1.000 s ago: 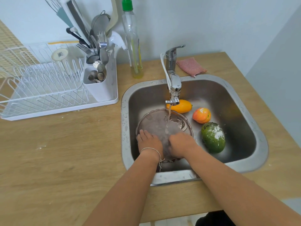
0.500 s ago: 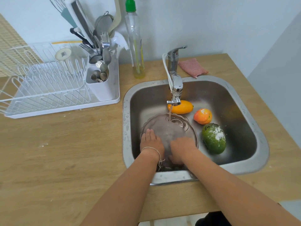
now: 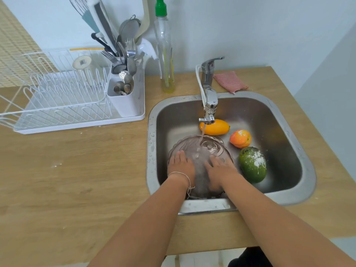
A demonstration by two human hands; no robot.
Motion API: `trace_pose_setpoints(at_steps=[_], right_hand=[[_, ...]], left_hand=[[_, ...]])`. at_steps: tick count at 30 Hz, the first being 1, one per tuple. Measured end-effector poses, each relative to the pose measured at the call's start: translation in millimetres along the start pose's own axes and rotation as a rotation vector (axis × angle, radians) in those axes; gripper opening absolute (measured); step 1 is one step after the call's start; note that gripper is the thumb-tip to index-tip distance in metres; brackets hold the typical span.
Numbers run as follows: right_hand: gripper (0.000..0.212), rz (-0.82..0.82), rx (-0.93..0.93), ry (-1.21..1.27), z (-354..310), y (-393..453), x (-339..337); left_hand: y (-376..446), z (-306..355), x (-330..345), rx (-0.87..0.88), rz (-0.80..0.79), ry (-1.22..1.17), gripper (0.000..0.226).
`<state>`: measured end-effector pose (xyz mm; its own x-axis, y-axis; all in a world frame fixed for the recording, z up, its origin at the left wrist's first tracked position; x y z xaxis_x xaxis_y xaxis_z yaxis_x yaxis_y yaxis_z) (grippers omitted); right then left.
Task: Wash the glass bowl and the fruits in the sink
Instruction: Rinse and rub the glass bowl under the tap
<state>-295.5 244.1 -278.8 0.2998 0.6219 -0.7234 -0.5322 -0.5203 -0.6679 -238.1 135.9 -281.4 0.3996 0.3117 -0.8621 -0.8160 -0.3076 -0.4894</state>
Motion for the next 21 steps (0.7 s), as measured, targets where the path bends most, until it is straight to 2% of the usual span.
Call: trace_pose_setpoints(at_steps=[2,3,5,6,7,8,9,10,12,13,16,21], right_hand=[[0.088,-0.045,-0.035,0.067,-5.1,-0.4,3.0],[0.077,-0.004,-0.039,0.124,-5.9,-1.6,-2.1],[0.047,0.262,0.013,0.239,3.4,-2.8,-25.5],[0.039,0.433,0.108,0.269,15.7,-6.5,-38.6],[0.035,0.573,0.229,0.305,29.6,-14.0,-47.7],[0.036,0.638,0.34,0.36,42.3,-19.2,-48.0],[0.041,0.613,0.411,0.439,51.9,-18.6,-41.0],[0.047,0.514,0.452,0.54,57.9,-16.4,-30.6],[0.056,0.29,0.461,0.736,61.3,-8.0,-5.6],[0.057,0.244,0.458,0.785,63.8,-4.9,1.8],[0.041,0.271,0.473,0.792,73.9,-3.1,1.3],[0.006,0.228,0.448,0.892,77.8,-6.8,7.5]], left_hand=[[0.5,-2.9,-5.9,-0.039,0.065,0.037,0.073],[-0.7,-3.7,-11.6,-0.061,0.115,0.049,0.074],[-3.7,-8.8,-24.1,-0.139,0.215,-0.01,0.074],[-6.0,-13.3,-28.6,-0.19,0.252,-0.076,0.069],[-7.8,-18.2,-31.1,-0.238,0.279,-0.143,0.062],[-9.1,-21.5,-32.1,-0.274,0.303,-0.189,0.055],[-9.4,-23.3,-32.3,-0.296,0.317,-0.218,0.05],[-9.6,-24.8,-31.6,-0.313,0.322,-0.245,0.048],[-9.8,-26.7,-31.1,-0.328,0.299,-0.281,0.045],[-10.6,-26.5,-34.5,-0.315,0.284,-0.268,0.044],[-12.6,-26.2,-57.4,-0.241,0.276,-0.218,0.035],[-6.2,-40.4,-97.3,-0.3,0.252,-0.434,0.03]])
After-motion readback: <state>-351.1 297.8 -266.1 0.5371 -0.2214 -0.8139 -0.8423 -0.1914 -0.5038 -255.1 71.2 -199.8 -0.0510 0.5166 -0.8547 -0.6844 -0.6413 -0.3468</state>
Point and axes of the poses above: each hand's wrist, its own y-axis towards the middle knuckle, its own x-axis out of the palm, z = x × y, the point moved 7 cm from there along y, towards the middle knuckle, and after that the axes turned 8 degrees about -y, right-handed, at the moved point
